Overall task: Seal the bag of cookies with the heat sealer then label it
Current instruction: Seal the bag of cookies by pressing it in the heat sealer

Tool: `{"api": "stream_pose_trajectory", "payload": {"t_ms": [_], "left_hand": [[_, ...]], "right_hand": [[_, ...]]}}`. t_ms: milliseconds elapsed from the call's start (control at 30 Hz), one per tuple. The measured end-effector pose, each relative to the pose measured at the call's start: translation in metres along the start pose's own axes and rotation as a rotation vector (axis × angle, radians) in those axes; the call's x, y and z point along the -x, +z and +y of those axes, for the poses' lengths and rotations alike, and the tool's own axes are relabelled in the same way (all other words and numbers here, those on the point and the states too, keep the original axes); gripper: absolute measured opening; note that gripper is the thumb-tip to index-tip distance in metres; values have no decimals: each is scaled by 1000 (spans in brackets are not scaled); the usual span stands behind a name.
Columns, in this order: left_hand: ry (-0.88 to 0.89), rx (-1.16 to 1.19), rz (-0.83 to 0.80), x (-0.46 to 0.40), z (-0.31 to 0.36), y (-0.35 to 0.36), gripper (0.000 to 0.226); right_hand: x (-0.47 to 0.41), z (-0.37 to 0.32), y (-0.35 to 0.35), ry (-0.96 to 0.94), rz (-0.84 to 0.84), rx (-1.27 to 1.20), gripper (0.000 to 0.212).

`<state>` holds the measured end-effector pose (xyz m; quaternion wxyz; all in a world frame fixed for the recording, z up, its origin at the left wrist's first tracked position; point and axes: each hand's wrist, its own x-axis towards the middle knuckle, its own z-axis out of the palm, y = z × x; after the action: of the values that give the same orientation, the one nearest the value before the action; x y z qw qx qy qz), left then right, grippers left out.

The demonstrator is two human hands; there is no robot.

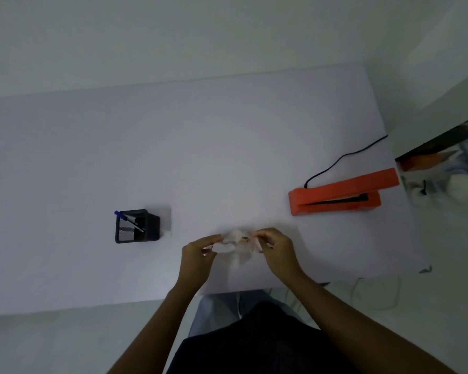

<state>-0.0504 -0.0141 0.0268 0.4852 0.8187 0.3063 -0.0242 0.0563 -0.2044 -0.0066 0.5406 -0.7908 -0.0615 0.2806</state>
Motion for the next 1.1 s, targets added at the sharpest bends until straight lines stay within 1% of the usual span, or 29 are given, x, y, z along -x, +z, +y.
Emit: {"api": "stream_pose_trajectory", "payload": {"t_ms": [100,200,300,400,567,633,733,767,800,867,933,967,1100], "left_hand": [[-5,39,24,-4,6,4,21],[-18,43,54,-7,11,6,22],[-6,44,37,-10,13,3,22],[-13,63,34,-11,13,0,20],[-34,49,-8,-15,12,3,26],[-68,42,-33,-16,8,4,32],[-90,0,-79,-22,9,4,40],[-84,-13,-97,-23,10,3,40],[-76,-25,-113,-25,12,2,39],[-49,-34,-119,-30,13,-2,34],[-19,-18,-111,-37,11,-7,20],[1,-7,-112,-40,11,-10,14],[17,52,-167,-56,3,-24,14]], "right_hand": [[-3,-6,4,20,14,-66,23],[-6,-8,7,3,17,-56,11],[-9,-7,9,8,5,-22,5],[-14,-5,8,-6,11,2,8],[-24,-5,9,-10,-12,97,8],[-29,-3,10,17,-37,121,16],[-35,-6,9,96,-129,144,32],[-36,-9,8,121,-149,145,33],[-37,-12,7,128,-155,133,29],[-37,-16,7,82,-155,173,8],[-36,-17,9,18,-127,219,13],[-35,-18,10,19,-112,221,12],[-30,-24,10,55,-75,139,14]]}}
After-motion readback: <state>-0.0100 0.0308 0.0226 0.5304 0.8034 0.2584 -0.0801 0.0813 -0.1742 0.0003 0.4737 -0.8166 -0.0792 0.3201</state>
